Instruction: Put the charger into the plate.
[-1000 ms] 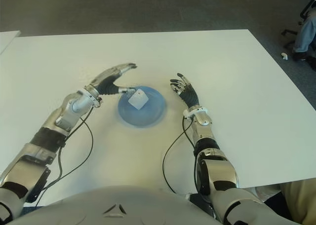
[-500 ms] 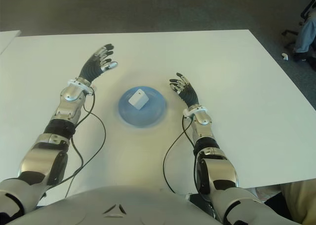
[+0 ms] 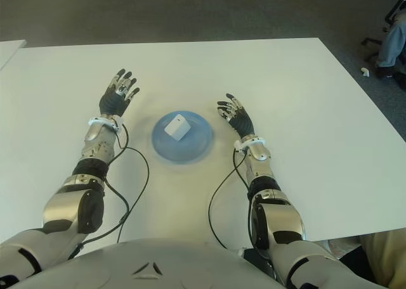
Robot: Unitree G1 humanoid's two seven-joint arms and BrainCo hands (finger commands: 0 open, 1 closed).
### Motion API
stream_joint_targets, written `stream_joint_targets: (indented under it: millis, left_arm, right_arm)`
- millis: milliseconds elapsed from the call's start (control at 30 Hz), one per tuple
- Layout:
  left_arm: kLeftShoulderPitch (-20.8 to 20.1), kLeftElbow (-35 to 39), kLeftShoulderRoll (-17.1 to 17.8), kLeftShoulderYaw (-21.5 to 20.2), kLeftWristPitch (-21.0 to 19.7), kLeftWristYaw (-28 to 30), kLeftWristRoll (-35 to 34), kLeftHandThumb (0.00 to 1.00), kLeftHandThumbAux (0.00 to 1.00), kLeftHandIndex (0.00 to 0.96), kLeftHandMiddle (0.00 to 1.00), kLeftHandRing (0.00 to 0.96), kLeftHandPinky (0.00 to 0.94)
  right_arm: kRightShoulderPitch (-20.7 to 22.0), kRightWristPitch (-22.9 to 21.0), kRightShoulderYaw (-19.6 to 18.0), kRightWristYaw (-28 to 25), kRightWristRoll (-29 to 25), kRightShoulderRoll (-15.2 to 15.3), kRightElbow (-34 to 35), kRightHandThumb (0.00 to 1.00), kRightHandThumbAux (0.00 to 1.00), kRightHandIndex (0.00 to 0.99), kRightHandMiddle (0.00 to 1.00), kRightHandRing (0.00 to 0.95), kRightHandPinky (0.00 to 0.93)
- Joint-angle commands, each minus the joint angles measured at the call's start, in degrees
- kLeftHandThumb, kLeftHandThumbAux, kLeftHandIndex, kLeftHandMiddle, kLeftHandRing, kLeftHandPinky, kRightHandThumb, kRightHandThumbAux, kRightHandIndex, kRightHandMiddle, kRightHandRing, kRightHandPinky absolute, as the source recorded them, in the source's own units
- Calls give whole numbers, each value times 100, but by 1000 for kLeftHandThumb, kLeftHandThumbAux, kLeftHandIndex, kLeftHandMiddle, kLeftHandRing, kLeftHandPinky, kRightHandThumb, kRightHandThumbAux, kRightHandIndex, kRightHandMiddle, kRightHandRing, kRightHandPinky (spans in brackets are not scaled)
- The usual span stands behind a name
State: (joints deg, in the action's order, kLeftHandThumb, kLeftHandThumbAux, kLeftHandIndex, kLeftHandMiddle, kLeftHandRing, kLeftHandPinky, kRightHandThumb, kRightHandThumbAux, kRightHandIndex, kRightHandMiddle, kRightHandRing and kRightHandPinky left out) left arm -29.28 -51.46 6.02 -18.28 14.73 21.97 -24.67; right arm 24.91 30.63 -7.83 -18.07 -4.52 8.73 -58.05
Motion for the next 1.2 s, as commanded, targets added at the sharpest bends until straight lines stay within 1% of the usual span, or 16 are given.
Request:
stream_joint_targets:
  millis: [33,100,200,300,367,500,600,767,1000,1200]
  left_arm:
    - [-98,-215,-64,-177,-144,82,-124,0,718,2,46,22,47]
    - [-121,-271,-74,-232,-183,118,-155,0,721,1,44,22,47]
    - [-179,-541,-65,-336,-381,299,-255,0,719,0,25,9,22]
    - [-228,-807,-32,-384,-495,448,-247,0,696,0,6,2,5]
    - [-224,-952,7,-349,-500,509,-152,0,676,0,3,1,2]
    - [-37,-1034,55,-47,-143,377,341,0,621,0,0,0,0]
    - [178,-1033,65,174,168,243,718,0,595,0,0,0,0]
    - [276,-1154,128,459,476,94,1199,0,555,0,0,0,0]
    - [281,-1290,142,622,716,82,1460,0,537,0,0,0,0]
    - [274,-1372,138,683,872,75,1572,0,527,0,0,0,0]
  right_arm:
    - [-57,-129,-15,-3,-47,-63,-101,0,669,35,268,243,149]
    - [-54,-133,-14,15,-43,-68,-102,0,665,35,268,242,147]
    - [-57,-144,-19,68,-43,-89,-88,0,650,34,266,238,150]
    - [-65,-142,-20,89,-46,-101,-77,0,646,36,252,222,139]
    - [-71,-153,-15,90,-48,-107,-51,0,650,35,238,209,127]
    - [-75,-187,-23,125,-57,-127,-23,0,657,28,196,169,103]
    - [-78,-205,-37,181,-64,-146,5,0,657,25,179,151,94]
    - [-92,-237,-34,219,-62,-142,47,0,661,21,150,120,83]
    - [-96,-321,-30,222,-62,-130,82,0,670,11,116,93,64]
    - [-98,-364,-42,268,-67,-139,102,0,675,6,103,82,62]
